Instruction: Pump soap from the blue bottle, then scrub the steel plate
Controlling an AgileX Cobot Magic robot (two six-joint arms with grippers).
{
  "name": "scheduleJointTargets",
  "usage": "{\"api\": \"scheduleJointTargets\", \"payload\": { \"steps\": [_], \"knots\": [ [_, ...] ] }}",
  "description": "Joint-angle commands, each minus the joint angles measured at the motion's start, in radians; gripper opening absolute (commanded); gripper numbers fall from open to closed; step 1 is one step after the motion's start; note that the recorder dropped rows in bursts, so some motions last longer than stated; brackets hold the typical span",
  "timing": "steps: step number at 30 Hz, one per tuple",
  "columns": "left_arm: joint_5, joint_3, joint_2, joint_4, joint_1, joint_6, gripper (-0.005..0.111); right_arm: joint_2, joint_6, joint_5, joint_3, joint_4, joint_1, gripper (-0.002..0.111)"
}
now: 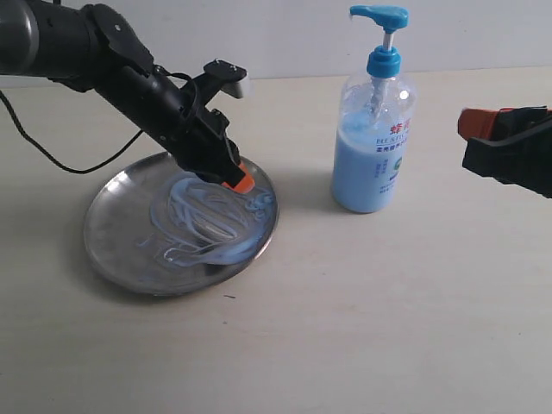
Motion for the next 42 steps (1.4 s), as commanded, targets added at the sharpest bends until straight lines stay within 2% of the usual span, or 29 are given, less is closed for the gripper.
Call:
{"api": "scheduleJointTargets", "payload": {
  "steps": [1, 12, 19, 28, 42],
  "knots": [
    [0.009, -0.032, 0.043, 0.017, -0.001, -0.031, 0.000, -0.008, -0.001, -0.001, 0.004, -0.005, 0.000, 0.040],
    [-0.012, -0.074, 0.098, 0.016, -0.016, -0.035, 0.000, -0.008, -0.004, -0.003, 0.004, -0.007, 0.000, 0.040],
    [-0.009, -0.163, 0.155, 0.114, -0.049, -0.105, 0.000, -0.008, -0.004, -0.003, 0.004, -0.007, 0.000, 0.040],
    [0.035, -0.242, 0.212, 0.119, -0.050, -0.123, 0.000, -0.008, -0.004, -0.003, 0.004, -0.007, 0.000, 0.040],
    [0.028, -0.250, 0.263, 0.169, -0.050, -0.144, 0.000, -0.008, -0.007, -0.003, 0.004, -0.007, 0.000, 0.040]
  ]
}}
